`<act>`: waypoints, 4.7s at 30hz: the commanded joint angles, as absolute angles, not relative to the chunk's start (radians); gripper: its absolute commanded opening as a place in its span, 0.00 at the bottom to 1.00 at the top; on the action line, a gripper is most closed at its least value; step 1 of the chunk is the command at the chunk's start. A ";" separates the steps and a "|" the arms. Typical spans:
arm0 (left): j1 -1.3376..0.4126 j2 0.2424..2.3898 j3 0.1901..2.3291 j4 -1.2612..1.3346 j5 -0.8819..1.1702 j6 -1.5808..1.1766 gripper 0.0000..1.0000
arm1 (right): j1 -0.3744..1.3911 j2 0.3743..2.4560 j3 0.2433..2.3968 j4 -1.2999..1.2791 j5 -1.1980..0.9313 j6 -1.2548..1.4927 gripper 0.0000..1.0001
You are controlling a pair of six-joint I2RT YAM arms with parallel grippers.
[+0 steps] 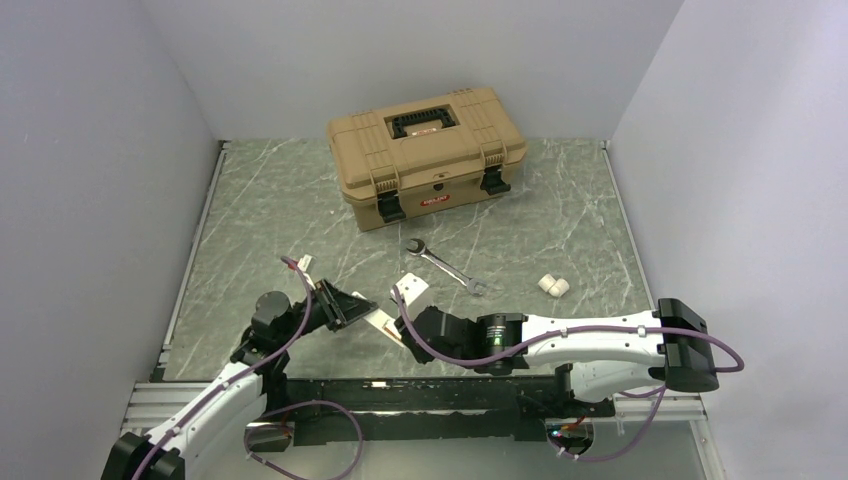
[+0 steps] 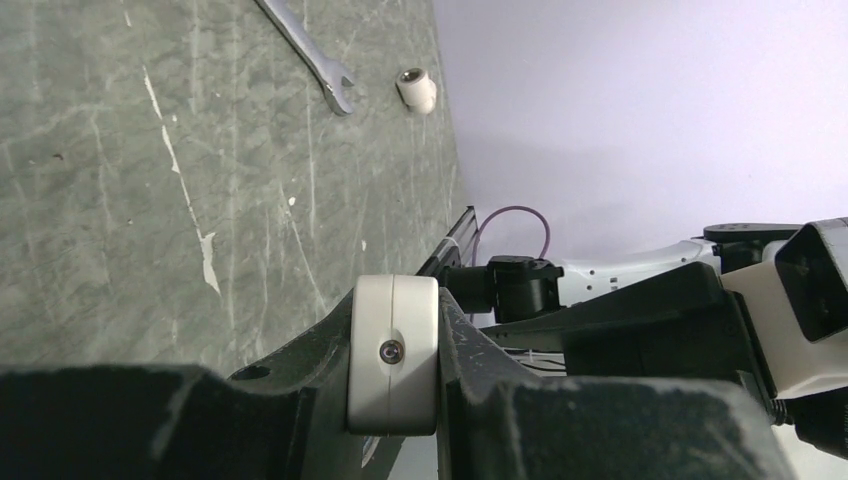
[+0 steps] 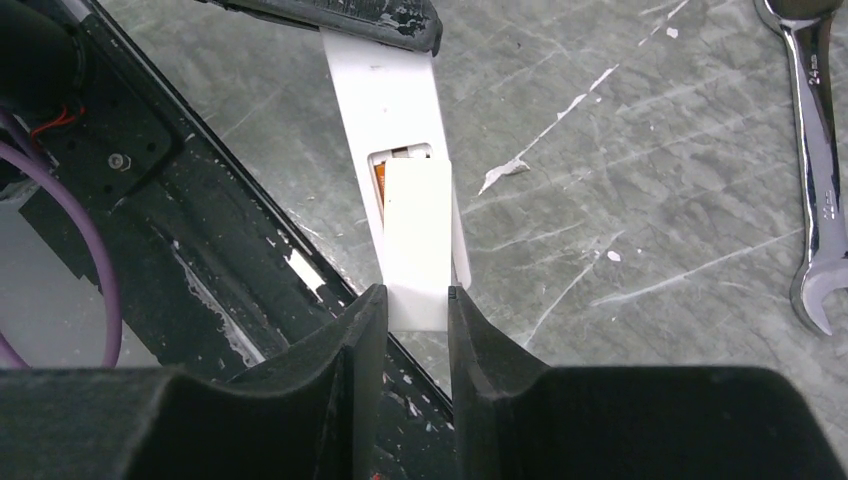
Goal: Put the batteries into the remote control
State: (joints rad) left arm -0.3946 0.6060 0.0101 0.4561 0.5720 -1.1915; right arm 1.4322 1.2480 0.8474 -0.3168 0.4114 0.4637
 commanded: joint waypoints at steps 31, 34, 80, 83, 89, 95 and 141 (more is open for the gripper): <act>-0.403 0.595 -0.022 0.567 0.648 -1.263 0.00 | 1.437 1.165 0.845 -0.299 0.407 0.328 0.33; -0.403 0.600 -0.027 0.578 0.655 -1.268 0.00 | 1.437 1.155 0.840 -0.292 0.396 0.317 0.33; -0.400 0.576 0.084 0.249 0.575 -1.023 0.00 | 1.755 1.158 0.644 -0.768 0.382 1.851 0.63; -0.400 0.575 0.075 0.255 0.572 -1.026 0.00 | 1.758 1.184 0.664 -0.690 0.395 1.659 0.62; -0.400 0.571 0.070 0.261 0.569 -1.035 0.00 | 1.761 1.175 0.623 -0.518 0.347 1.534 0.61; -0.400 0.562 0.074 0.242 0.562 -1.029 0.00 | 1.774 1.192 0.639 -0.566 0.298 1.526 0.61; -0.400 0.562 0.104 0.184 0.547 -1.011 0.00 | 1.775 1.277 0.580 -0.442 0.421 1.408 0.63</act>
